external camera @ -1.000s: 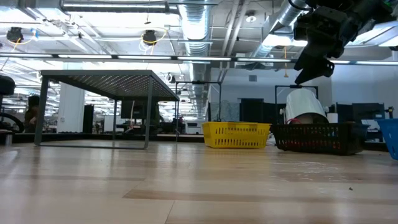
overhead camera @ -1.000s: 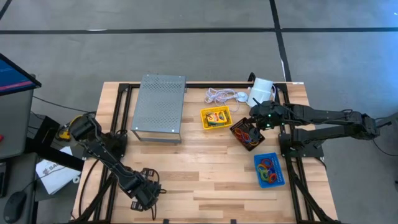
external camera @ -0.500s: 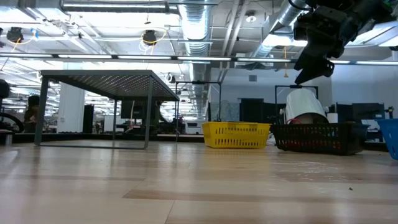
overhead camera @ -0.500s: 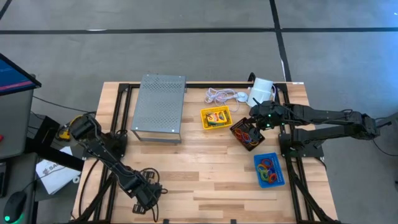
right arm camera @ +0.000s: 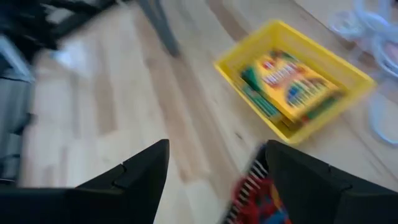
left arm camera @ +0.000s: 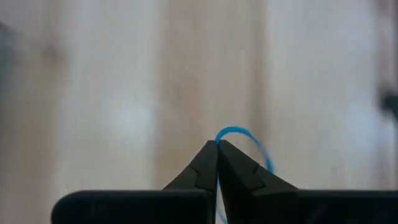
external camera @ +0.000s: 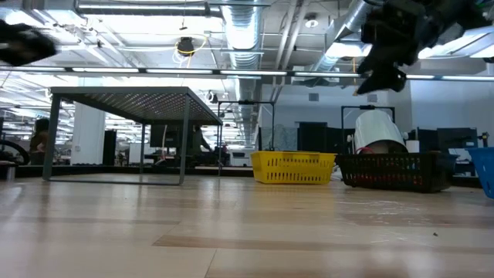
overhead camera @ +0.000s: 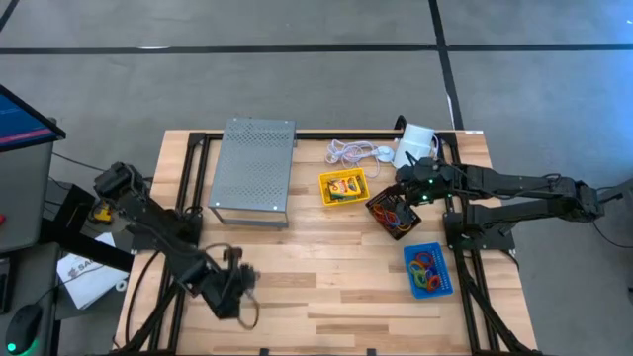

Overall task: Pick & Place Office Desk Supplies
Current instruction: Put the blue rubber band into the black bin

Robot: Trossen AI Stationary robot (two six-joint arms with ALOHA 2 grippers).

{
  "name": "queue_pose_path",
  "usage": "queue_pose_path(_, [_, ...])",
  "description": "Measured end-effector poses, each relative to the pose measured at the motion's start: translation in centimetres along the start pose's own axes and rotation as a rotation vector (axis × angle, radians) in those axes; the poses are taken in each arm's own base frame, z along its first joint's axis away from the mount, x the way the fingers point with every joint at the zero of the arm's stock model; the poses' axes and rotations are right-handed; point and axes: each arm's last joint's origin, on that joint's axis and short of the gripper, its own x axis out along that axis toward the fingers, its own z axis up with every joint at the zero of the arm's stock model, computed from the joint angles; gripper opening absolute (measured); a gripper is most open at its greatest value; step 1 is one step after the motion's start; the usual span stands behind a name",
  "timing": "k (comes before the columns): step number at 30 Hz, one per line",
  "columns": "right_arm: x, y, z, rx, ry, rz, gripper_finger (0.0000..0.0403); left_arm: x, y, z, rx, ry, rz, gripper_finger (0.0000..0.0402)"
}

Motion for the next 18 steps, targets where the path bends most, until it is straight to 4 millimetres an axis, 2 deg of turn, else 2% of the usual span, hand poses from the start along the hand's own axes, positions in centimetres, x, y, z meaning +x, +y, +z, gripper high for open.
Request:
queue_pose_path(5, [0.0, 1.1, 1.5, -0.012, -0.131, 0.145, 0.0265, -1.7, 3.0, 2.5, -0.14, -0.259, 0.176, 0.0])
queue_pose_path(8, [0.3, 2.2, 2.3, -0.029, -0.216, 0.23, 0.0265, -2.3, 4.7, 4.4, -0.151, -0.393, 0.231, 0.0])
queue_pose_path(13, [1.7, 4.1, 3.1, -0.071, -0.3, 0.315, 0.0265, -2.9, 8.1, 8.0, -0.083, -0.602, 0.226, 0.0])
queue_pose_path(18, [3.8, 5.0, 3.2, -0.088, -0.315, 0.328, 0.0265, -3.3, 11.9, 10.7, 0.011, -0.812, 0.147, 0.0])
